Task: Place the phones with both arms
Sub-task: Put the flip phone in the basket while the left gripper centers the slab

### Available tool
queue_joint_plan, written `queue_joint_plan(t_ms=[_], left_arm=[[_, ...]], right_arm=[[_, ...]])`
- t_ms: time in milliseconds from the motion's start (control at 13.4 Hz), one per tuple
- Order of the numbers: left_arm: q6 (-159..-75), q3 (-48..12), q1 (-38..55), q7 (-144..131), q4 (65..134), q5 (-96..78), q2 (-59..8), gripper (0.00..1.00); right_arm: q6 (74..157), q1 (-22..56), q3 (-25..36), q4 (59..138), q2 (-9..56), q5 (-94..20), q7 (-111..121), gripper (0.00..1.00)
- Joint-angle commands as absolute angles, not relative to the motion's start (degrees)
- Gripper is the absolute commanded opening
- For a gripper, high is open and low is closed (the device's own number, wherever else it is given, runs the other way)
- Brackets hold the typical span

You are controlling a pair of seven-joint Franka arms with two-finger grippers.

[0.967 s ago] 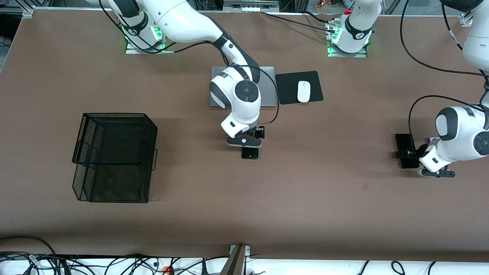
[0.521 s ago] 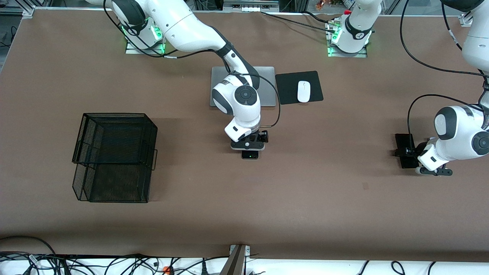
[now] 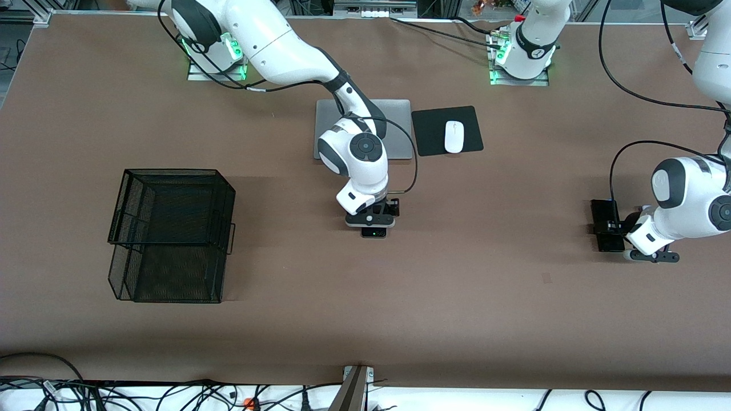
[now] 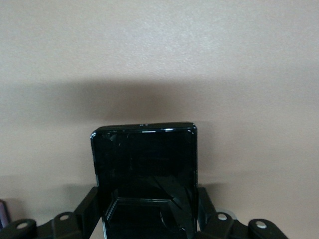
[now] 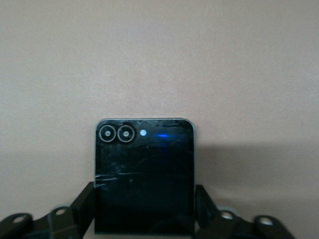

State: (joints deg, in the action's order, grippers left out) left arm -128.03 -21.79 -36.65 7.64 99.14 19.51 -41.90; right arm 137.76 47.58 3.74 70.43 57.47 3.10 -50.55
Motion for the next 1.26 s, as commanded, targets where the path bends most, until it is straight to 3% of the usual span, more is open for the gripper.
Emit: queue_joint_plan(t_ms=[0,74,298,521,818,967,1190], left_arm=[[-119.4,-23.9,-35.4,7.5,94.8,18.6,-39.7,0.31],[-114.7,-24.3,-34.5,7.5,91.3,18.6,-39.7,0.31],[-106.1,-24.7,-29.5,7.1,84.0,18.5,-39.7,0.31],[-102.2,-27.9,-25.3,2.4,83.1,15.2,-38.9,0.31],[-101.2,-32.8,-16.9,-13.7,83.1,11.0,-39.3,0.3],[-102.1,-32.7,-10.5,-18.8,83.1,8.4,-40.4,0.3],[-111.5,-32.3,-3.1,-24.4,82.7,8.4,-43.8,0.31]], right_arm=[[138.3,47.4,3.4,69.4,58.5,3.9,-49.9,0.08],[137.9,47.4,3.5,69.4,58.4,3.9,-50.0,0.0],[132.7,47.5,4.3,68.3,56.8,3.8,-49.8,0.0],[121.1,47.4,4.9,66.0,50.7,3.6,-48.8,0.0],[108.0,41.8,4.6,66.8,40.5,0.8,-39.4,0.0],[104.2,39.3,6.2,71.9,35.2,0.6,-32.5,0.0],[106.4,35.7,9.0,85.6,24.9,0.1,-22.7,0.0]])
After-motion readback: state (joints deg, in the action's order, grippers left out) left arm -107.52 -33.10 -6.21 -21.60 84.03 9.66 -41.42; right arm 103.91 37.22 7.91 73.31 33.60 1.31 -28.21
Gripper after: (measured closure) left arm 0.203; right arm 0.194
